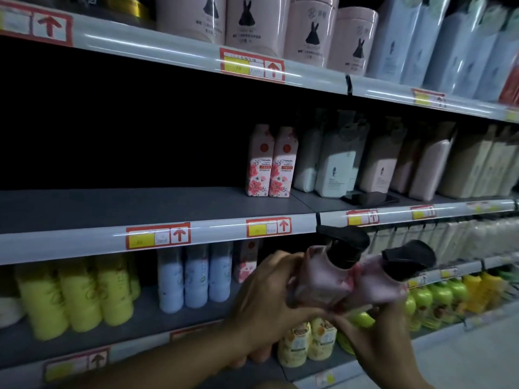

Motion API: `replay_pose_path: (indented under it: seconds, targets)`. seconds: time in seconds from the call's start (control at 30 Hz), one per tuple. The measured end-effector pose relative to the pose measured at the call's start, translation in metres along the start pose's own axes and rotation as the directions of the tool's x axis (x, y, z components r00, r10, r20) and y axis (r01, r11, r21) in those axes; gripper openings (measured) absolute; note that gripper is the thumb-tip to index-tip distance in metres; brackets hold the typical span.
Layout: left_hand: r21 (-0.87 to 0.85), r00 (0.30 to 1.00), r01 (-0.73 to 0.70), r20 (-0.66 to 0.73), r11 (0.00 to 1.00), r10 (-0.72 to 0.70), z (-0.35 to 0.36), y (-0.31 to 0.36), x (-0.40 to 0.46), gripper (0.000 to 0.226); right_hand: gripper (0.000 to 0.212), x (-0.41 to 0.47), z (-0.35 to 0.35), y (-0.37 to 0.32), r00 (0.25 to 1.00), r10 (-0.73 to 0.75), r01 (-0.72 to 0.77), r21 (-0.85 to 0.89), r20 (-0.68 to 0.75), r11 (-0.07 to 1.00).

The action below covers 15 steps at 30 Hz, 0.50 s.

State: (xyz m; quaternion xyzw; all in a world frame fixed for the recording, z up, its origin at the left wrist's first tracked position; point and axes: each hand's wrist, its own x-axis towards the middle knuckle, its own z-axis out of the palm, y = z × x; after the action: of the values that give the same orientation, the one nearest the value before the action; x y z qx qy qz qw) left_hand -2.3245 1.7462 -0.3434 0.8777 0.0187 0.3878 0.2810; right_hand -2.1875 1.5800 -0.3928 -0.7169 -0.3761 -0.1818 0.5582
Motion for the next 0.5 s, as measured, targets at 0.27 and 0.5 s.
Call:
replay_pose_path:
  seconds: [0.27, 0.5]
  targets:
    - [0.007, 0.944, 0.313, 0.105, 0.95, -0.312, 0.028, -0.046, -0.032, 0.059, 0.103, -0.031, 0.014, 0.034, 0.928, 0.213, -0.225, 0.003, 0.305, 0.974]
    - [0.077, 0.83, 0.525, 0.175, 0.848, -0.53, 0.037, -0.087, -0.045, 0.068, 0.09, -0.033, 0.045, 0.056, 0.853, 0.29, -0.303, -0.041, 0.434, 0.952]
